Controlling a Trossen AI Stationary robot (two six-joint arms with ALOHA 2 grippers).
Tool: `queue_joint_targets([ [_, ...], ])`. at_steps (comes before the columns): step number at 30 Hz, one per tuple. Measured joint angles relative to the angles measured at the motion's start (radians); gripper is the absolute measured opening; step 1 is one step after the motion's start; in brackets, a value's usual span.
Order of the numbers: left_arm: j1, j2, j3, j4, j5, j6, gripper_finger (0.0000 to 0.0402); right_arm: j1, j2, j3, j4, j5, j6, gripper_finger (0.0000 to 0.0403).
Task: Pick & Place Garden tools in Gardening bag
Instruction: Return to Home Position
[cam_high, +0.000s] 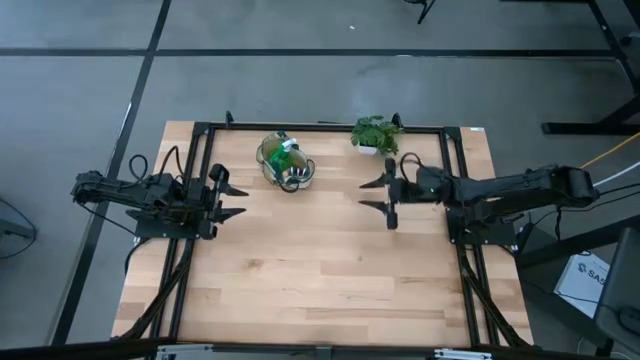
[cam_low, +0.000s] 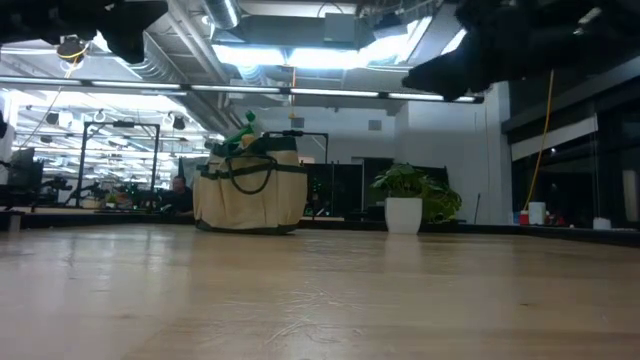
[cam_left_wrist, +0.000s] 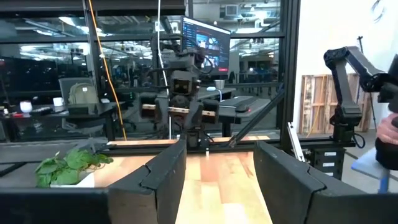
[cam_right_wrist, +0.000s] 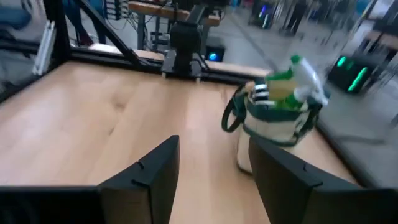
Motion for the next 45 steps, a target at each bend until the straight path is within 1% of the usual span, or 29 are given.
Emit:
queue_joint_targets([
  [2, 0.0, 0.0, 0.0, 0.0, 0.0, 0.001, 0.0182, 0.057, -0.011, -0.021, 0.031, 0.078, -0.052, 0.0195],
  [4, 0.0, 0.0, 0.0, 0.0, 0.0, 0.0, 0.0183, 0.104, -0.022, -0.063, 0.108, 0.132, -0.078, 0.0195],
  [8, 0.0, 0.0, 0.0, 0.0, 0.0, 0.0, 0.0182, 0.154, -0.048, -0.179, 0.292, 0.14, -0.1, 0.0195],
  [10, 0.0, 0.0, 0.0, 0.0, 0.0, 0.001, 0.0183, 0.157, -0.078, -0.223, 0.328, 0.132, -0.103, 0.0195],
  [12, 0.0, 0.0, 0.0, 0.0, 0.0, 0.0, 0.0182, 0.152, -0.113, -0.248, 0.285, 0.095, -0.102, 0.0195],
  [15, 0.0, 0.0, 0.0, 0.0, 0.0, 0.001, 0.0183, 0.147, -0.149, -0.252, 0.215, -0.002, -0.074, 0.0195],
  [19, 0.0, 0.0, 0.0, 0.0, 0.0, 0.001, 0.0183, 0.146, -0.158, -0.252, 0.204, -0.092, -0.063, 0.0195],
  [28, 0.0, 0.0, 0.0, 0.0, 0.0, 0.001, 0.0182, 0.146, -0.157, -0.252, 0.158, -0.098, -0.055, 0.0195],
  [45, 0.0, 0.0, 0.0, 0.0, 0.0, 0.001, 0.0183, 0.146, -0.157, -0.252, 0.159, -0.098, -0.055, 0.0195],
])
